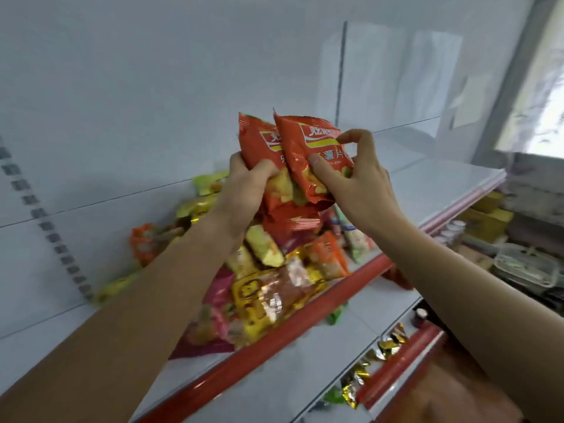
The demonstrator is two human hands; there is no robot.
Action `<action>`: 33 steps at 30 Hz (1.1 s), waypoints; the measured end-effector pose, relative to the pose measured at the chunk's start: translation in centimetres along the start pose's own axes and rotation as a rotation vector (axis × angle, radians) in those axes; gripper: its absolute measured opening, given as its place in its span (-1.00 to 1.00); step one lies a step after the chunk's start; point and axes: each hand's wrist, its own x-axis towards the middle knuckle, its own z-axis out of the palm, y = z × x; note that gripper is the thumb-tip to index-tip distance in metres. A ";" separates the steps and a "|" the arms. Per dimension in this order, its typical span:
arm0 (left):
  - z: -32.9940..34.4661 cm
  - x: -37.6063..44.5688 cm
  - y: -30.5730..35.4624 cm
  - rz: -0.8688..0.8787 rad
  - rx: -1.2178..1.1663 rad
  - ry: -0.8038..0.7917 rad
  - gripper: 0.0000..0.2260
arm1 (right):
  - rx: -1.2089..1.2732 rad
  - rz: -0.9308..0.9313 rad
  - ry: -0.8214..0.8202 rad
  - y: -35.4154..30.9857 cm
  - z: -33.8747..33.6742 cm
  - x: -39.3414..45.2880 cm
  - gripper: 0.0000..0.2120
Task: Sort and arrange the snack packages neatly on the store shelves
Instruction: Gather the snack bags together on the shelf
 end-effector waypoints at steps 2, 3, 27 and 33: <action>6.4 2.1 -1.3 -0.024 -0.017 -0.016 -0.60 | -0.040 0.046 0.029 3.7 -4.7 1.2 -0.55; 9.4 3.0 -2.1 -0.036 -0.022 -0.037 -0.56 | -0.058 0.073 0.043 5.7 -7.0 1.8 -0.55; 42.4 28.1 -18.1 -0.297 0.098 -0.034 -0.35 | 0.201 0.487 0.033 39.0 -23.4 23.4 -0.47; 42.0 32.8 -21.0 -0.292 0.186 0.192 -0.31 | 0.291 0.539 -0.086 43.9 -20.2 29.5 -0.47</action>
